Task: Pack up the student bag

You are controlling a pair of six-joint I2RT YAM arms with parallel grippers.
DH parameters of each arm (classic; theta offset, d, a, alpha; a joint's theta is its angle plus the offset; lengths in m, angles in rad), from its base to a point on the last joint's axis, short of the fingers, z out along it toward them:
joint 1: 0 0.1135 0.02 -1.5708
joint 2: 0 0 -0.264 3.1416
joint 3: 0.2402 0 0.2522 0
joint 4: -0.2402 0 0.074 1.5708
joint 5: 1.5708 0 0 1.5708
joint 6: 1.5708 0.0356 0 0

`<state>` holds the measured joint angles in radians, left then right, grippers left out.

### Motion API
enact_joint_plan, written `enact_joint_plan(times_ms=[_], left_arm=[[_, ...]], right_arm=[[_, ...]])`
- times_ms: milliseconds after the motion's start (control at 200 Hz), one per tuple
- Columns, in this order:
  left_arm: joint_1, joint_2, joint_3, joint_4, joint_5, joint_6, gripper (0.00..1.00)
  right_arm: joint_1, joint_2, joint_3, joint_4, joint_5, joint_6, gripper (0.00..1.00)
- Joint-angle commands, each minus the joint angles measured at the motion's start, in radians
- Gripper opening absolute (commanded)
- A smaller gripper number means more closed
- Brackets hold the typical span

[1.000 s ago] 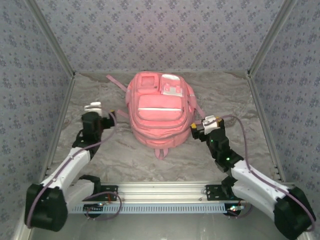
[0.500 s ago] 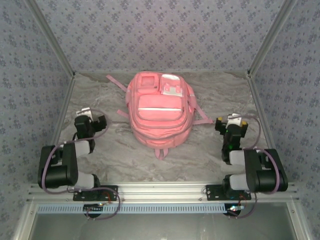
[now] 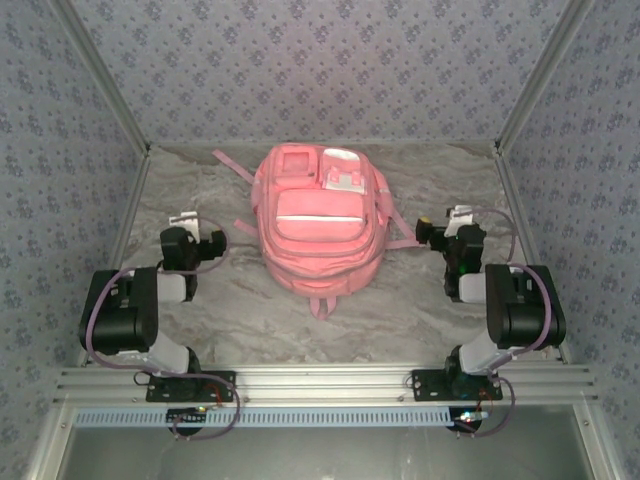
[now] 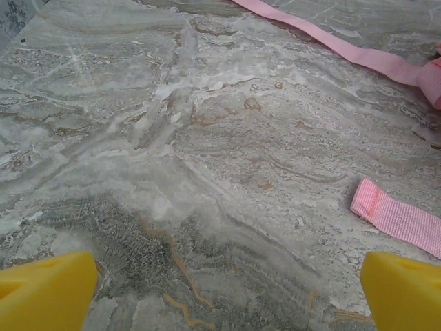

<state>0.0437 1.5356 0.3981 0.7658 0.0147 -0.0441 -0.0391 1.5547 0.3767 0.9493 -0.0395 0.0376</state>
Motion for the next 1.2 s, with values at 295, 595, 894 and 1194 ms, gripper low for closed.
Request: enact_joint_plan(times_ms=[295,595,894,1194], left_arm=[[-0.007,-0.001,0.018,0.041,0.001,0.020,0.98],[-0.009,0.000,0.023,0.034,-0.004,0.019,0.98],[-0.008,-0.001,0.018,0.040,-0.001,0.020,0.98],[-0.008,-0.002,0.018,0.041,-0.002,0.020,0.98]], right_arm=[[0.046,-0.009,-0.022,-0.033,0.117,-0.057,1.00],[-0.001,-0.013,0.010,-0.107,0.026,-0.034,1.00],[0.006,-0.014,-0.004,-0.066,0.055,-0.037,1.00],[0.008,-0.013,-0.004,-0.081,0.035,-0.024,1.00]])
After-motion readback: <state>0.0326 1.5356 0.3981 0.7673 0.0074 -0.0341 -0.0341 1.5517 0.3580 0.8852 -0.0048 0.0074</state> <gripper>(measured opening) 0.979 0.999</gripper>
